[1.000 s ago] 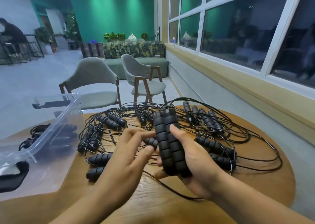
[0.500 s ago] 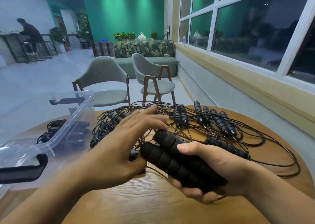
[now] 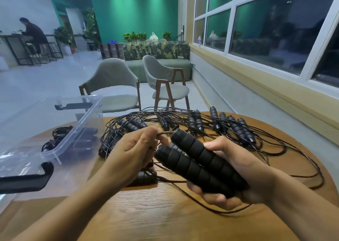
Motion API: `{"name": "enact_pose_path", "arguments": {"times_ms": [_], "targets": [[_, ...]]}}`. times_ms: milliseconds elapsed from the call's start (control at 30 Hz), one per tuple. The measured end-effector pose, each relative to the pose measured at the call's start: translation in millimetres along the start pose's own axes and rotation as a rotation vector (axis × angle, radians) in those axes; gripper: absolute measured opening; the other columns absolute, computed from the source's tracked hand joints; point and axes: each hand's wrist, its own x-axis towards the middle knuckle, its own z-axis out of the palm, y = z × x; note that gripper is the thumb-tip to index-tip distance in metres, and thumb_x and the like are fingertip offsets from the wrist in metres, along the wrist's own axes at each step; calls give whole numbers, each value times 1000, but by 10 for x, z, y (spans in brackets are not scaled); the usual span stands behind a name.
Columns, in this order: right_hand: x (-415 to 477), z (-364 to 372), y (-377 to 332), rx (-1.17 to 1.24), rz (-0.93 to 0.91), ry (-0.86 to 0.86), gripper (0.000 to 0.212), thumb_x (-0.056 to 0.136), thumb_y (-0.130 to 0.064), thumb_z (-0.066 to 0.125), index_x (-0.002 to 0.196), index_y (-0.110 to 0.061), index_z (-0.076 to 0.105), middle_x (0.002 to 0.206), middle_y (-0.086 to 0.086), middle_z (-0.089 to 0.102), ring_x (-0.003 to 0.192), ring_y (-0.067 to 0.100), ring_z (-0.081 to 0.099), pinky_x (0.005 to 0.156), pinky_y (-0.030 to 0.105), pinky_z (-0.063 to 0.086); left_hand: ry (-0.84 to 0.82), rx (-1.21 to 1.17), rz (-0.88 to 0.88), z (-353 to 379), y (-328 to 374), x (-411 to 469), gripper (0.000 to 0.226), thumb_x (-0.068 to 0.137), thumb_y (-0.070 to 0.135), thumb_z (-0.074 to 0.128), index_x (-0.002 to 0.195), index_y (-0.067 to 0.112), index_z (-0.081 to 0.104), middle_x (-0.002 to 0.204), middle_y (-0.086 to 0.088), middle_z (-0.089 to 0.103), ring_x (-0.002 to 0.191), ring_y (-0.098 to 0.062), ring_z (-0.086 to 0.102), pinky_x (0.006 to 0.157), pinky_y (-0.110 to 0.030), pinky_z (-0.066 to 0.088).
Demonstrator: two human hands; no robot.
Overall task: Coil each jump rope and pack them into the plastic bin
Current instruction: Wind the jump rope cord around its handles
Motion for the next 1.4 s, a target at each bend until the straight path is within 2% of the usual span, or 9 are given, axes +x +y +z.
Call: {"name": "enact_pose_path", "arguments": {"times_ms": [100,233,367,500,700,833,1033,1267,1400], "targets": [[-128,-79,164,220,-90,-371,64,105,-47,38,150,-3,49,102,19,55,64,19,60,45,27,29,140,-101,13,120,-21,-15,56,102,65,38,90,24,73,73,-30,53,62,-48,50,53,-53,44],[-16,-5,287,237,-188,-399,71,103,-46,39,152,5,42,105,18,55,68,18,56,46,26,29,365,-287,-3,374,-38,-28,52,102,52,34,89,18,72,74,-13,62,65,-32,54,60,-41,47],[13,91,369,265,-249,-348,67,103,-46,49,151,0,47,108,18,57,72,19,56,48,24,35,463,-465,-73,539,-119,-105,55,97,68,38,94,22,69,75,-40,38,77,-36,46,65,-50,35],[12,146,344,254,-360,-234,54,104,-44,55,148,-13,56,109,19,58,75,20,53,51,25,32,430,-482,-137,626,-229,-142,61,101,62,42,111,4,55,67,-33,26,56,-32,20,53,-42,17],[25,190,311,-67,-533,108,33,102,-36,58,123,-11,58,99,14,64,73,26,55,48,30,37,272,-169,-186,642,-343,-119,27,110,34,50,86,24,59,57,8,44,53,-14,36,51,-35,29],[-12,160,282,-365,-598,320,26,98,-38,66,121,-27,68,85,-1,64,72,17,61,56,29,49,116,280,-186,570,-373,-83,20,111,36,41,112,42,60,65,19,63,54,-4,55,51,-25,39],[-68,80,267,-787,-736,577,42,92,-34,84,130,-42,69,114,-16,70,107,12,70,87,35,61,18,583,-153,547,-207,-106,20,107,29,48,91,40,54,80,11,66,77,-3,61,57,-17,40],[-98,-118,142,-1052,-694,679,47,89,-49,82,134,-46,66,114,-17,68,106,6,65,90,39,56,-11,611,80,383,-126,-49,19,104,38,56,92,30,68,66,15,59,62,-9,59,56,-38,50],[-152,-200,80,-1144,-549,655,47,88,-55,79,132,-51,65,115,-20,67,103,2,63,90,37,57,-25,655,137,265,-31,-18,24,99,49,61,90,31,74,67,14,65,66,-9,64,57,-34,50]]}}
